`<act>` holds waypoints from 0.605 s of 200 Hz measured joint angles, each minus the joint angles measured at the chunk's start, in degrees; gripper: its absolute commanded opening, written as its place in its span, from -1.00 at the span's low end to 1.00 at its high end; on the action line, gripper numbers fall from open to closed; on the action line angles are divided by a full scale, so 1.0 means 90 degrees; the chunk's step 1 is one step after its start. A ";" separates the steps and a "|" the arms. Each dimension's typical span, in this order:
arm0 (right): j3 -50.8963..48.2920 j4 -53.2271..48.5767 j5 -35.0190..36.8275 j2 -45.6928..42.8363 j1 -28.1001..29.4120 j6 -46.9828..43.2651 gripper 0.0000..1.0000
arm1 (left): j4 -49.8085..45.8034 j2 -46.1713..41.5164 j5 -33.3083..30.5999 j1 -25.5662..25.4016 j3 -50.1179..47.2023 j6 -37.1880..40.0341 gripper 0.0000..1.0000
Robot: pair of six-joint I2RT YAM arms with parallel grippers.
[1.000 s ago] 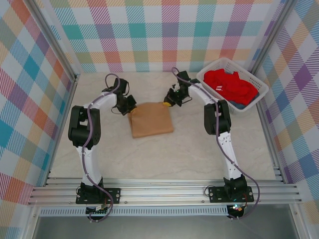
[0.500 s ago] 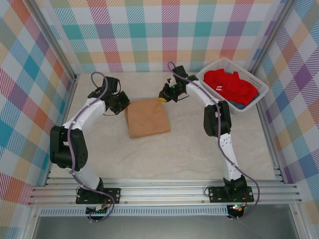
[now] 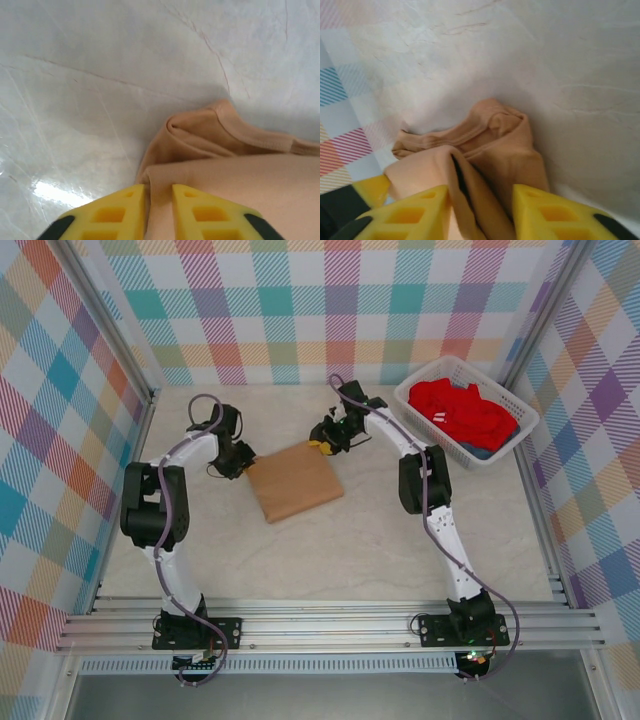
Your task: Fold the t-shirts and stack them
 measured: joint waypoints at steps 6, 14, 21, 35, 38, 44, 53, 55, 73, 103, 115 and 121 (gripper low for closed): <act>0.0007 -0.0039 0.0046 -0.0007 -0.0019 -0.0007 -0.15 | -0.0109 0.0000 -0.0080 0.0000 0.0092 0.0012 -0.18; 0.0012 -0.0070 0.0124 -0.0041 -0.0032 -0.0034 -0.15 | -0.0253 -0.0017 -0.0223 -0.0007 0.0245 -0.0058 0.02; -0.0012 -0.0104 0.0221 -0.0090 -0.0041 -0.0066 -0.14 | -0.0325 -0.0046 -0.0357 -0.0022 0.0340 -0.0075 0.09; -0.0272 -0.0146 0.0469 -0.0350 -0.0068 -0.0158 -0.13 | -0.0464 -0.0231 -0.0585 -0.0090 0.0381 -0.0078 0.11; -0.0369 -0.0160 0.0546 -0.0447 -0.0070 -0.0175 -0.13 | -0.0520 -0.0291 -0.0629 -0.0100 0.0381 -0.0092 0.11; -0.0583 -0.0160 0.0670 -0.0648 -0.0080 -0.0204 -0.13 | -0.0622 -0.0413 -0.0692 -0.0136 0.0379 -0.0141 0.11; -0.1015 -0.0155 0.0903 -0.1056 -0.0080 -0.0265 -0.14 | -0.0746 -0.0607 -0.0719 -0.0226 0.0379 -0.0279 0.07; -0.1129 -0.0143 0.0947 -0.1161 -0.0080 -0.0289 -0.14 | -0.0782 -0.0658 -0.0719 -0.0253 0.0379 -0.0330 0.06; -0.2263 0.0024 0.1421 -0.2251 -0.0109 -0.0340 -0.14 | -0.0886 -0.1112 -0.0554 -0.0639 0.0257 -0.0945 -0.01; -0.4065 0.0537 0.1790 -0.4131 -0.0172 -0.0333 -0.15 | -0.0823 -0.1613 -0.0289 -0.1761 -0.0299 -0.2591 -0.13; -0.4532 0.0748 0.1792 -0.4631 -0.0194 -0.0325 -0.16 | -0.0799 -0.1479 -0.0262 -0.2183 -0.0299 -0.3288 -0.13; -0.4728 0.0838 0.1790 -0.4821 -0.0199 -0.0316 -0.16 | -0.0833 -0.1343 -0.0262 -0.2378 -0.0226 -0.3604 -0.13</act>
